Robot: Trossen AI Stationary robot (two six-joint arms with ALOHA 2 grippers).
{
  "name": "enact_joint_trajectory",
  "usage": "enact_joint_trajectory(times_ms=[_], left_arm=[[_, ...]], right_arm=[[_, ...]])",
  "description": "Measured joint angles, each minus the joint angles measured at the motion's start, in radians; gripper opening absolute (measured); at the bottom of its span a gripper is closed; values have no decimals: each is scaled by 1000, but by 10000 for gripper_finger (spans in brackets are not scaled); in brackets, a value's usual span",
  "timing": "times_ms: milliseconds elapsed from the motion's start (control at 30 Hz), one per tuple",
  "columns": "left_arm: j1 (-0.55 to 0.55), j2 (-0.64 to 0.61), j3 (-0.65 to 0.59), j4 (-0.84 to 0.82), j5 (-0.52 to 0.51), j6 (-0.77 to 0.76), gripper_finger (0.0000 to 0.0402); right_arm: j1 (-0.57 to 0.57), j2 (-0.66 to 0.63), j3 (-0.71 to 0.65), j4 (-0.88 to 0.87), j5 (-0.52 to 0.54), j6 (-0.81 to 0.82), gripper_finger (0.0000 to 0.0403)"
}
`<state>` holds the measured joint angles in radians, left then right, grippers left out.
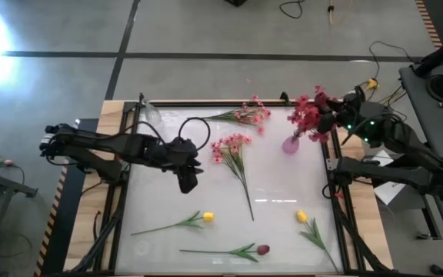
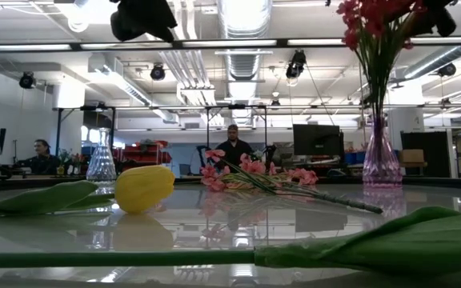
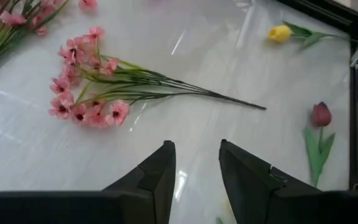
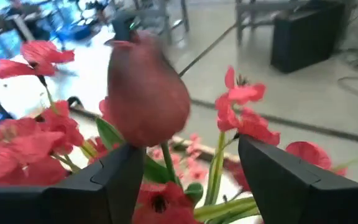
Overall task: Sort flowers into vase by color
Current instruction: Put the right red tulip into the pink vase
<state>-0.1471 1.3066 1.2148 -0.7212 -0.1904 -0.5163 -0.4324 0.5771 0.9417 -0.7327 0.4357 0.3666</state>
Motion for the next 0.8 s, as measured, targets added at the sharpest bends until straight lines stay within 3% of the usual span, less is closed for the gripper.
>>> enact_joint_trajectory(times_ms=[200,367,633,800], left_arm=[[-1,26,0,2,-1,4,116],[-8,32,0,9,0,6,116],[-21,57,0,61,-1,22,116],[-20,82,0,84,-1,22,116]], right_arm=[[0,55,-14,8,-145,-57,249],[0,89,-14,9,-173,-121,224],[0,107,-14,17,-173,-138,94],[0,106,-15,28,-174,-69,18]])
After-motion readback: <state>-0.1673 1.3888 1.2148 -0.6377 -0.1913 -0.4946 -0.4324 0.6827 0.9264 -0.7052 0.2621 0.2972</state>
